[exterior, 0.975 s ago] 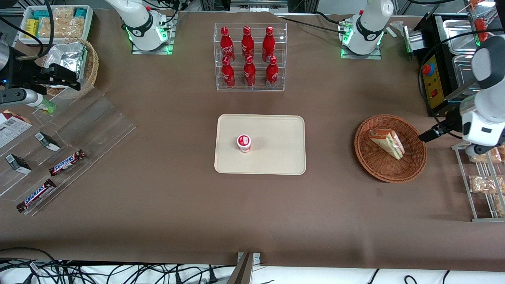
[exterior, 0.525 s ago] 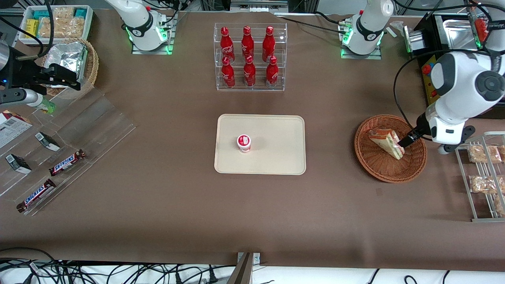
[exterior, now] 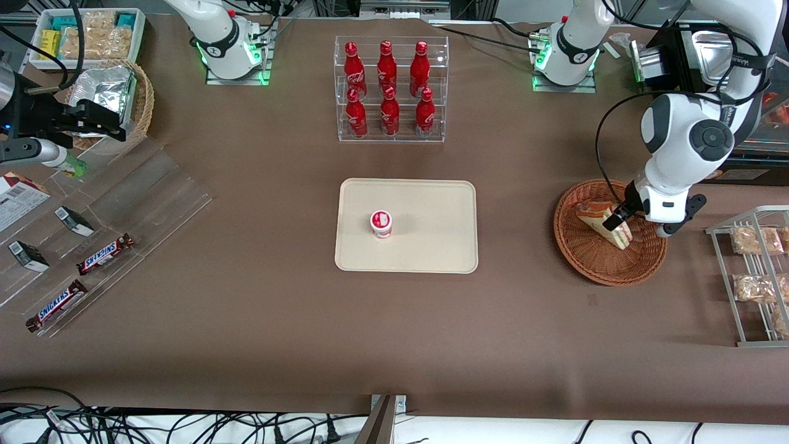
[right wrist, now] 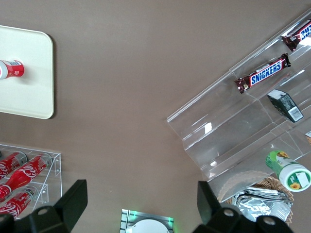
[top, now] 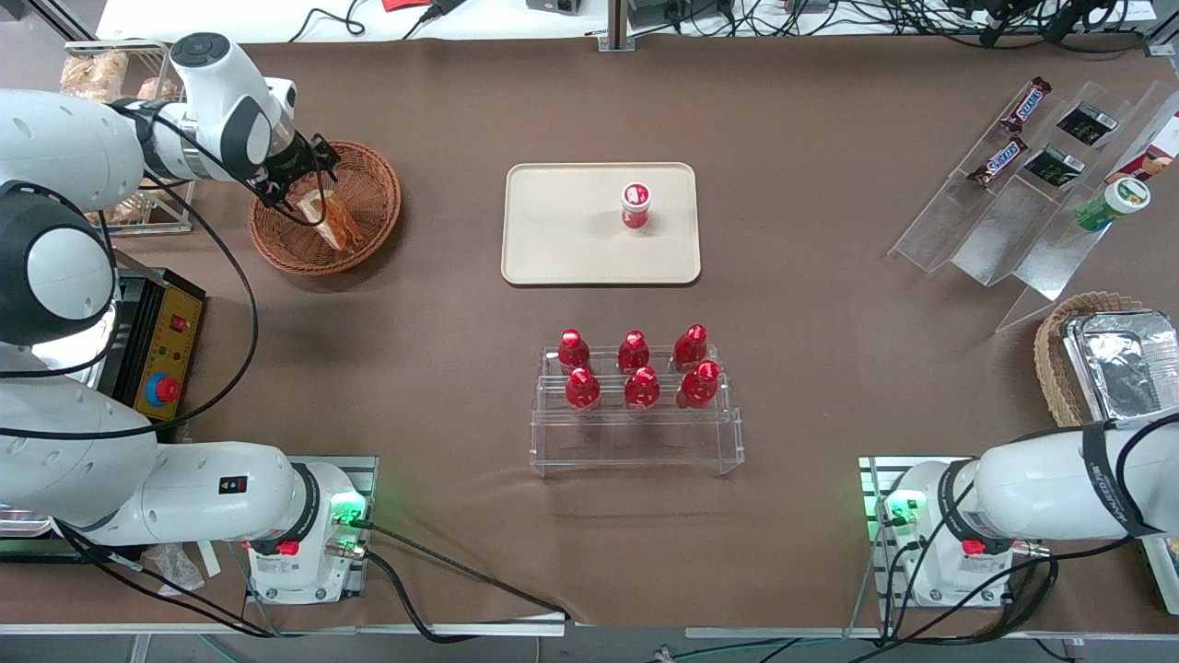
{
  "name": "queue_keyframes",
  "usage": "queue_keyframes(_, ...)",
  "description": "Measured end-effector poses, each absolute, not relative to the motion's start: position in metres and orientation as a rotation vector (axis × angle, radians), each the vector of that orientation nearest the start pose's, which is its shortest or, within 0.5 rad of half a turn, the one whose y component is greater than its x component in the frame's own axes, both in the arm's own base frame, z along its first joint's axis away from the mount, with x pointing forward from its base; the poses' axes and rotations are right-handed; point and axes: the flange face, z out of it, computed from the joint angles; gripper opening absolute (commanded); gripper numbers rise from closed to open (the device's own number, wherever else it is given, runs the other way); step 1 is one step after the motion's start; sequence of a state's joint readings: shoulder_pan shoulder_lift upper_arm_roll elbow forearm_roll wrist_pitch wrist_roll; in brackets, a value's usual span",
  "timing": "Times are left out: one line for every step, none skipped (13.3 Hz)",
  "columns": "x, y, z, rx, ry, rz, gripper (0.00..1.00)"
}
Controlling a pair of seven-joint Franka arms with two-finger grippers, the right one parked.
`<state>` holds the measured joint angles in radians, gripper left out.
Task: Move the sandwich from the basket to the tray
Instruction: 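Lower the open left gripper around the wrapped sandwich, then close the left gripper on the sandwich and lift it from the basket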
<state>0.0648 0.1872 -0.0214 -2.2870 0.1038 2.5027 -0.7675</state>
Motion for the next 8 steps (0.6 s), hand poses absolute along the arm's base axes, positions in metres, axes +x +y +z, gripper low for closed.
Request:
queue_keyframes(0.532,0.022,0.268,-2.891,-1.109,-0.071,1.0)
queue_keyframes(0.532,0.022,0.264,-2.888,-1.117,-0.067,1.0)
queue_keyframes(0.531,0.022,0.261,-2.886,-1.122,-0.063,1.0)
queue_keyframes(0.531,0.022,0.257,-2.884,-1.126,-0.058,0.99)
queue_keyframes(0.53,0.022,0.254,-2.88,-1.134,-0.051,0.67)
queue_keyframes(0.53,0.021,0.252,-2.874,-1.149,-0.05,0.46)
queue_keyframes(0.531,0.02,0.25,-2.868,-1.173,-0.057,0.3)
queue_keyframes(0.531,0.017,0.247,-2.861,-1.197,-0.06,0.14)
